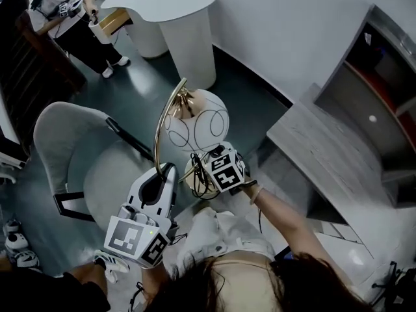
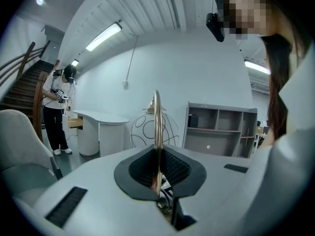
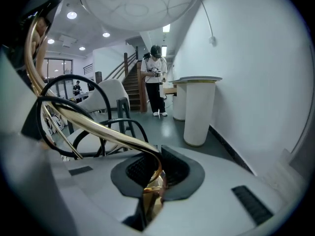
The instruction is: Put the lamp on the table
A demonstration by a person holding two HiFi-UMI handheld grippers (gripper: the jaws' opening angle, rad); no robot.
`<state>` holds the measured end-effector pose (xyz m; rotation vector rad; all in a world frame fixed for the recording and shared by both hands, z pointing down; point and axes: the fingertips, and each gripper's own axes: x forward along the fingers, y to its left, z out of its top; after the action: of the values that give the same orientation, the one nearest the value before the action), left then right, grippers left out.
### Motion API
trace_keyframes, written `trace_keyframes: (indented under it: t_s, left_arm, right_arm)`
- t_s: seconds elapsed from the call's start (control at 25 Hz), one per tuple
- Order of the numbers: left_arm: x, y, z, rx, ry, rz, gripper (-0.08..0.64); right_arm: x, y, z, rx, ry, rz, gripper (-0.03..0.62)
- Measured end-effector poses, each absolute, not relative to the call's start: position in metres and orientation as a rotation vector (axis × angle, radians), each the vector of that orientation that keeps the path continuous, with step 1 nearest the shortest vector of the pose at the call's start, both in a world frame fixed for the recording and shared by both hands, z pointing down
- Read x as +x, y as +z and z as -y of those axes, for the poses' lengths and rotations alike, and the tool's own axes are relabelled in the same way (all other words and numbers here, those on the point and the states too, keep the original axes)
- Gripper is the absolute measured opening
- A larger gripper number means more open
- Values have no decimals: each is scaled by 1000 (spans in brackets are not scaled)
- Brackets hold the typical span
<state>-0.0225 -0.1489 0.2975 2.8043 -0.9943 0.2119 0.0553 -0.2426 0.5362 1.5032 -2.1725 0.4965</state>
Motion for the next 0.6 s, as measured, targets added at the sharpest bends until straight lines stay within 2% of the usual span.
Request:
trace_keyframes:
  t_s: [0.6]
  left_arm:
    - [44, 282, 177, 2916, 229, 718, 21]
  right_arm:
    - [134, 520, 261, 1706, 546, 2061, 40]
